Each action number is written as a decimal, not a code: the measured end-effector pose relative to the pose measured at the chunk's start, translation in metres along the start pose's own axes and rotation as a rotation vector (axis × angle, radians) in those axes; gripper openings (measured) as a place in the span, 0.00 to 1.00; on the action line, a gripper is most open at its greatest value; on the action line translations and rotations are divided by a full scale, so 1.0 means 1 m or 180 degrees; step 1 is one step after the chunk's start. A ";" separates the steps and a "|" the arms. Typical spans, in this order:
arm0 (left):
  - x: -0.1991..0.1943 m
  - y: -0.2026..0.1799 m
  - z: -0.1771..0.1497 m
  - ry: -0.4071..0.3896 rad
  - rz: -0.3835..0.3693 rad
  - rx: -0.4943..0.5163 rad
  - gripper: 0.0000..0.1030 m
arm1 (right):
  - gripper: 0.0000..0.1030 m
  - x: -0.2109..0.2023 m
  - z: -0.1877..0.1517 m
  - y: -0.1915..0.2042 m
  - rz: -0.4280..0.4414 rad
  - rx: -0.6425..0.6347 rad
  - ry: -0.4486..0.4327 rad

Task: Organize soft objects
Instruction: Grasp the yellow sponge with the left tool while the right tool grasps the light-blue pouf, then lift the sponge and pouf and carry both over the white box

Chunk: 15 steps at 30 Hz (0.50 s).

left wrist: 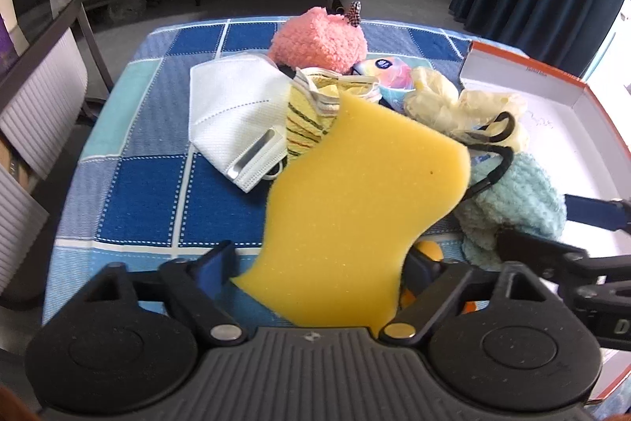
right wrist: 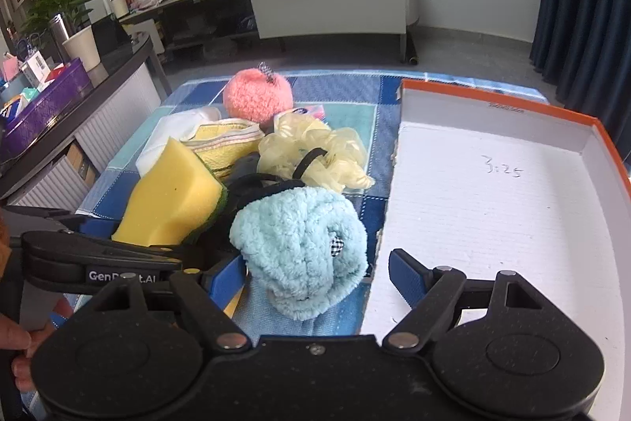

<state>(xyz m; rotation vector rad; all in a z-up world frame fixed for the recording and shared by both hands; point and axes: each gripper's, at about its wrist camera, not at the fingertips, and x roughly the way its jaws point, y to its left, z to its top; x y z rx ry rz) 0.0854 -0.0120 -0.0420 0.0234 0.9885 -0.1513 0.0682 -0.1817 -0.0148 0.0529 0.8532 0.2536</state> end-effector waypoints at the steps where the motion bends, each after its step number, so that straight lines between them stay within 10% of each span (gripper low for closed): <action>1: 0.000 0.001 0.000 -0.0013 -0.0071 -0.0028 0.76 | 0.91 0.003 0.002 0.001 0.0010 -0.0012 0.0022; 5: -0.001 -0.001 -0.003 -0.0076 -0.0097 -0.0013 0.69 | 0.86 0.017 0.005 0.002 0.0154 -0.0006 0.0098; 9: -0.008 0.001 -0.006 -0.0126 -0.0162 -0.0102 0.67 | 0.58 0.015 0.004 0.000 0.0242 0.0076 0.0094; 15: -0.028 0.004 -0.014 -0.0216 -0.0168 -0.0231 0.65 | 0.56 -0.015 -0.005 0.003 0.0281 0.0029 0.0073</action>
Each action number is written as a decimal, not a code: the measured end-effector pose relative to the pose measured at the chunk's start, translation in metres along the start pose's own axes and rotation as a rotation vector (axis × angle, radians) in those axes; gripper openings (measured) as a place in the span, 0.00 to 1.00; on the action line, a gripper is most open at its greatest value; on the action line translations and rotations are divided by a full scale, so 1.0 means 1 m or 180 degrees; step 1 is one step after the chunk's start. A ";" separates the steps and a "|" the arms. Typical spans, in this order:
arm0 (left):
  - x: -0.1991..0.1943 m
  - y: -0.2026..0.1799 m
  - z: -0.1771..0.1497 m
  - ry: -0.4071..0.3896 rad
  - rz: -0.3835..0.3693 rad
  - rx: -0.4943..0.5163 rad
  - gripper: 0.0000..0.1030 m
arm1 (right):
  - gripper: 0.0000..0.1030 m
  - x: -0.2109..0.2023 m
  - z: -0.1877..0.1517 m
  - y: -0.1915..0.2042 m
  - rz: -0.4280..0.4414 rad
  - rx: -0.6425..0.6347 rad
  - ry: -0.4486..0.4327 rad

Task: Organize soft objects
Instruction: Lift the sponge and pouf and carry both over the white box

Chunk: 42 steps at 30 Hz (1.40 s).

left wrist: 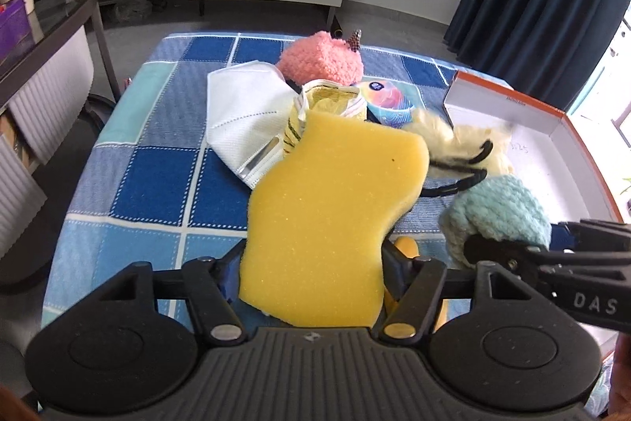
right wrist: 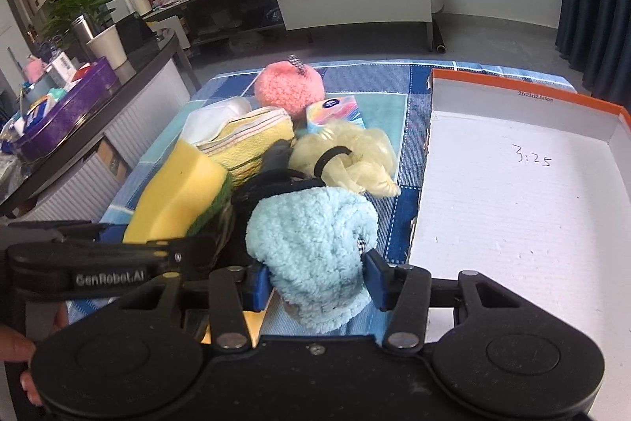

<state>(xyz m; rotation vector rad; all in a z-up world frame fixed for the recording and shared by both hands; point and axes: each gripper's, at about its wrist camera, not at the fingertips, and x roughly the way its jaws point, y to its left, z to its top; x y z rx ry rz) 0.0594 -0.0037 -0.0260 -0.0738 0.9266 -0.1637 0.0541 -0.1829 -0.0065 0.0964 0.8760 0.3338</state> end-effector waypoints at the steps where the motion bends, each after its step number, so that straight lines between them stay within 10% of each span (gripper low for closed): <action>1: -0.004 0.001 -0.002 -0.0019 0.0000 -0.0029 0.65 | 0.56 -0.005 -0.002 0.001 -0.0018 -0.0014 0.0003; 18: -0.055 0.014 -0.020 -0.0162 -0.0012 -0.0344 0.64 | 0.56 -0.073 -0.030 -0.006 -0.0025 0.0053 -0.0165; 42: -0.094 0.035 0.006 -0.0215 -0.1128 -0.0896 0.64 | 0.57 -0.091 -0.016 0.010 0.0448 0.0040 -0.0502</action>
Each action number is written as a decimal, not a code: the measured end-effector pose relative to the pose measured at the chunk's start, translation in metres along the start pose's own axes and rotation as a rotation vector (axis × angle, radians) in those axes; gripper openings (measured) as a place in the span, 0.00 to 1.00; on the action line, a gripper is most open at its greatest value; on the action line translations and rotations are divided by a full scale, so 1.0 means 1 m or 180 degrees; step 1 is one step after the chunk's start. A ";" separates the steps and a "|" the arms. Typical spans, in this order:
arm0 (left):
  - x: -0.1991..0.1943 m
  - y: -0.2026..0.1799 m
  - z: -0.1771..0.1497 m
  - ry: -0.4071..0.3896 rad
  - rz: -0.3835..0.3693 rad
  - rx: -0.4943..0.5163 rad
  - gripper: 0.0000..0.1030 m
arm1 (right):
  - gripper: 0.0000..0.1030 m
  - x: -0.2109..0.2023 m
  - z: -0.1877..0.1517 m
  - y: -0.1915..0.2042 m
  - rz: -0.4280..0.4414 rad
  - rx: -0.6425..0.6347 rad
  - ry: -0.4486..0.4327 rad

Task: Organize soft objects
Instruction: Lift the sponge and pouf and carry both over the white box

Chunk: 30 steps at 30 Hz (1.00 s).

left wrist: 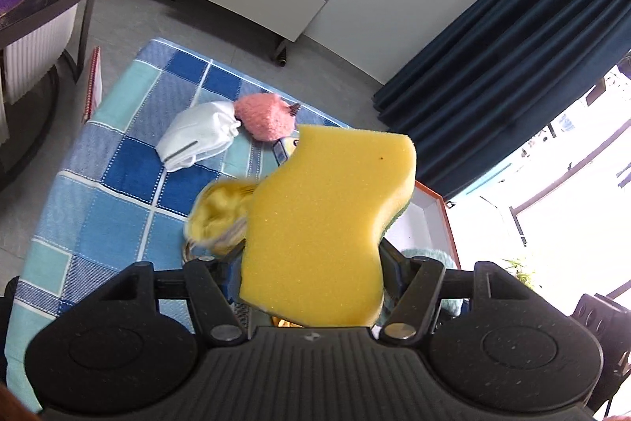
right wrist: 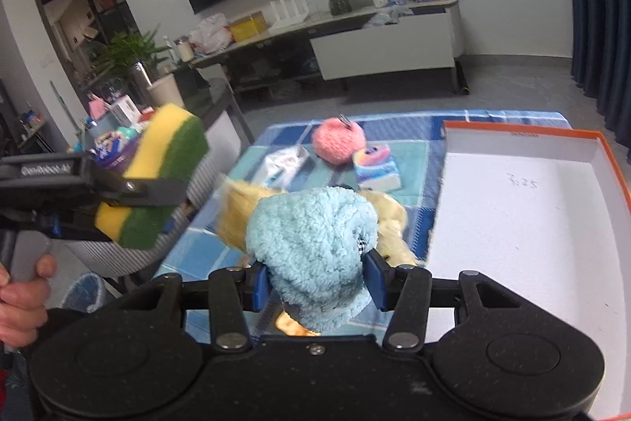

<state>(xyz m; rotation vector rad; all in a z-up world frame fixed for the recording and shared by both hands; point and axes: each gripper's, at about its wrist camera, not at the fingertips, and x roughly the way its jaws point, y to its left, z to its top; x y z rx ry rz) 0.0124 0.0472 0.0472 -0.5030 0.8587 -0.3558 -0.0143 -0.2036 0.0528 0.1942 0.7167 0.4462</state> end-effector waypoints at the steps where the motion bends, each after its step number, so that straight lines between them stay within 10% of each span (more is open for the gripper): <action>1: 0.002 -0.001 0.000 0.0014 0.0000 0.0015 0.64 | 0.57 0.000 0.003 0.003 0.0065 -0.0025 -0.0038; 8: 0.007 -0.010 0.001 0.0015 -0.0039 0.0036 0.64 | 0.57 0.012 0.014 0.013 0.0131 -0.0027 -0.0084; 30: 0.067 -0.101 -0.005 -0.0267 0.0900 0.0967 0.64 | 0.57 -0.036 0.033 -0.049 -0.0648 0.0126 -0.0302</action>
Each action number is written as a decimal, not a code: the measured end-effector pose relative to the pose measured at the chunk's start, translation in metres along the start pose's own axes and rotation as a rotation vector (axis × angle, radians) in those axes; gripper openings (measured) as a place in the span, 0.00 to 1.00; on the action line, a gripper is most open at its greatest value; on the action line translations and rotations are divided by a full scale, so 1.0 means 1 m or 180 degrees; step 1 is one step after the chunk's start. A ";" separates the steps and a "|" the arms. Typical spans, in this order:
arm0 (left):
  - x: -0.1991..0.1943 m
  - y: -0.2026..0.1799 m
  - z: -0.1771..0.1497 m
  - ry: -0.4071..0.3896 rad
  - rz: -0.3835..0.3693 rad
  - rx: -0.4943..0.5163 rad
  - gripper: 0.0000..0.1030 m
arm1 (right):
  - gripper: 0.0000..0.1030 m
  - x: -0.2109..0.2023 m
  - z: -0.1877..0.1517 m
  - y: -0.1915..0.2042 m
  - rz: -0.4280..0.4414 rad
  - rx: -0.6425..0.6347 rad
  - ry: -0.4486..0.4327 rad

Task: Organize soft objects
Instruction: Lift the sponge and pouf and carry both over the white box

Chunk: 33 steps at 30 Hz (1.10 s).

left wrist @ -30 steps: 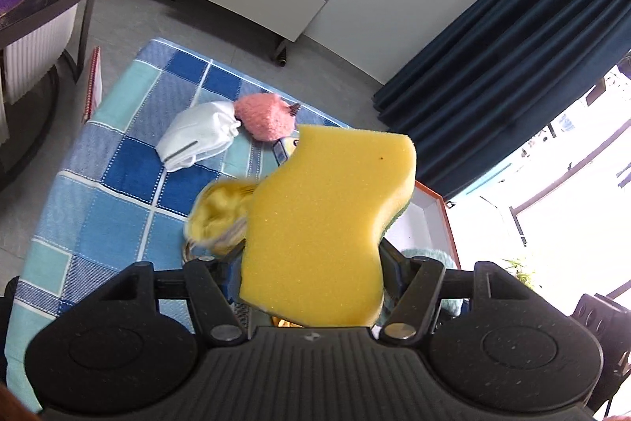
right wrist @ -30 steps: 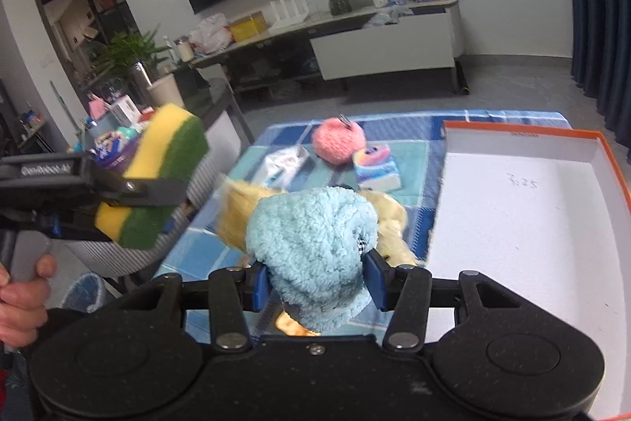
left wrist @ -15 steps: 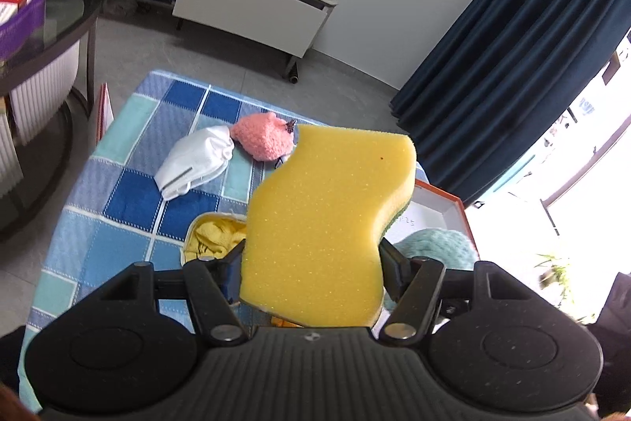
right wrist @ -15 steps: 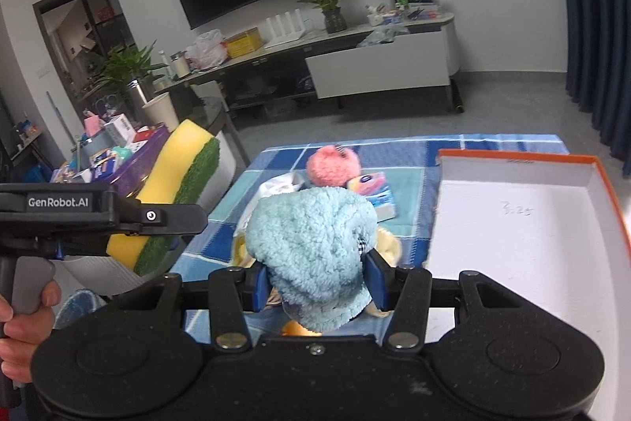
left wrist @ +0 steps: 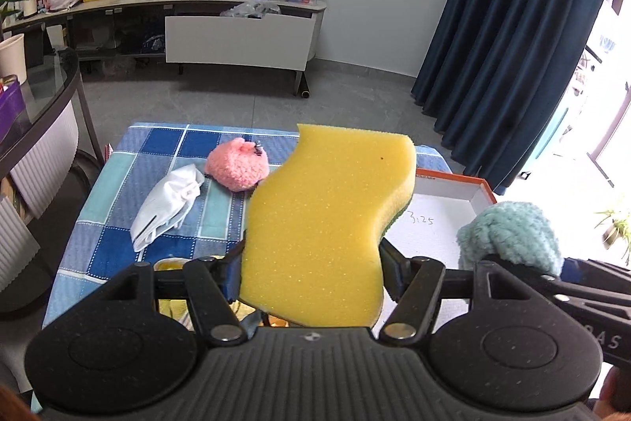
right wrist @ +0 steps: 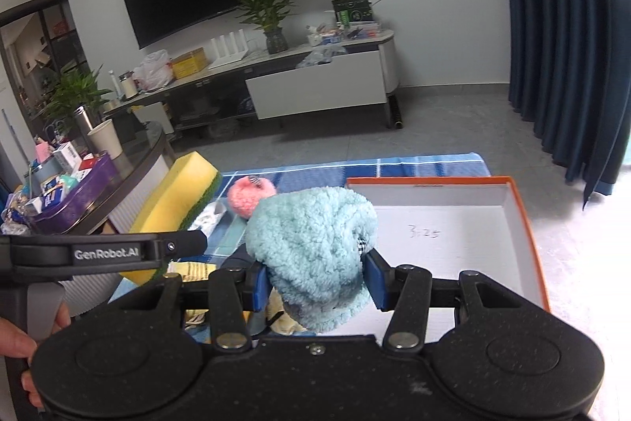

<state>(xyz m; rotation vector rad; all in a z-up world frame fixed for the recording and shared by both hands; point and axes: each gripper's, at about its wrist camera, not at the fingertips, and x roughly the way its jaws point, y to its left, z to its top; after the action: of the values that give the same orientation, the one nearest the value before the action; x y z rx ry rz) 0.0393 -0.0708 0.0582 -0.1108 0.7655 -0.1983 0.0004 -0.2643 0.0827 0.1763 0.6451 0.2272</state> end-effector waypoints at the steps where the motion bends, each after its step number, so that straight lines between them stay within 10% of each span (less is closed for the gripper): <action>1: 0.002 -0.003 0.000 0.0005 0.0013 0.0015 0.64 | 0.57 -0.001 0.001 -0.003 -0.0013 0.0014 -0.0004; 33: 0.043 -0.071 0.005 0.0174 -0.0185 0.0240 0.65 | 0.57 -0.005 0.005 -0.069 -0.0417 0.0238 -0.0012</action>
<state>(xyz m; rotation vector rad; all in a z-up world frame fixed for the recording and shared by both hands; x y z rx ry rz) 0.0631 -0.1494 0.0448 -0.0564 0.8086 -0.2862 0.0104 -0.3318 0.0736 0.2054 0.6593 0.0766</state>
